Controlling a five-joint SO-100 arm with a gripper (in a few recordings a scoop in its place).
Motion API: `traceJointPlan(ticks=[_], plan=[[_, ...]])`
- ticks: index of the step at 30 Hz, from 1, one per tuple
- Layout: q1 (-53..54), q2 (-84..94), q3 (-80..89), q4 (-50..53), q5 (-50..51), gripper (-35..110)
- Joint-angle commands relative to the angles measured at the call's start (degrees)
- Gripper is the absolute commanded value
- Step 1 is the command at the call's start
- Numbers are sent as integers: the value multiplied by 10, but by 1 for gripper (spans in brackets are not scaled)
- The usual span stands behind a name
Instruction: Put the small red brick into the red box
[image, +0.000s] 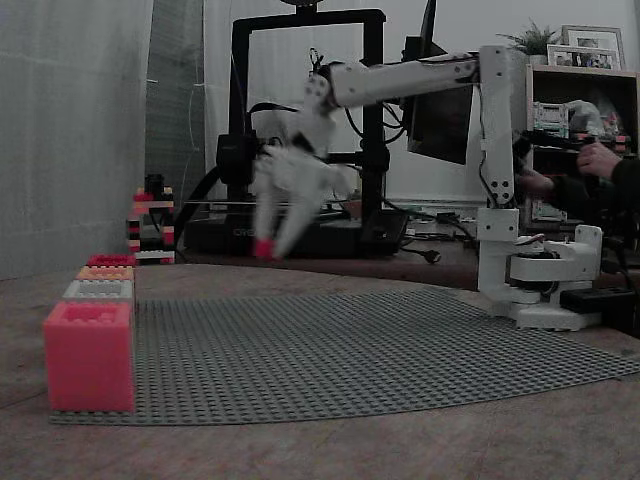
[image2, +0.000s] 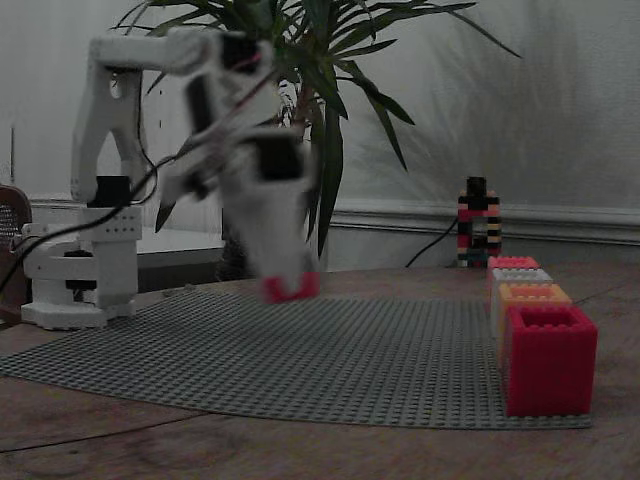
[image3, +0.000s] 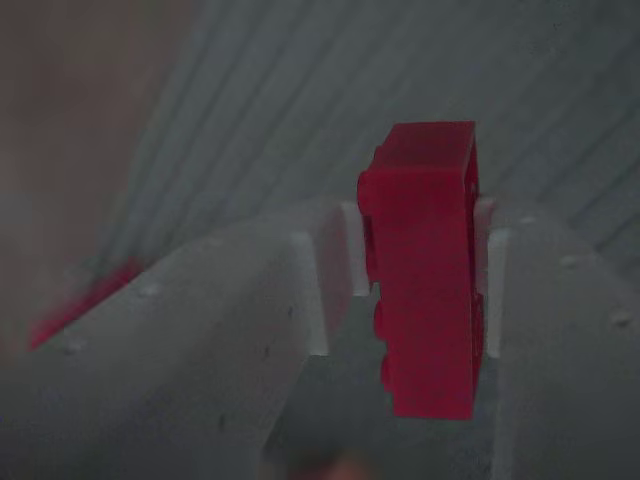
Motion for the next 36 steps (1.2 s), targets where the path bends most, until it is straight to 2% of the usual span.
traceJointPlan(ticks=[1,9,17,25,36], plan=[[-36,-61,-216,-39,-21,0],[-47,-220,-378,-223,-104,0],[-69,-307,-451,-254,-143,0],[-73,-352,-454,-308,-151,0],[-71,-359,-450,-289,-146,16]])
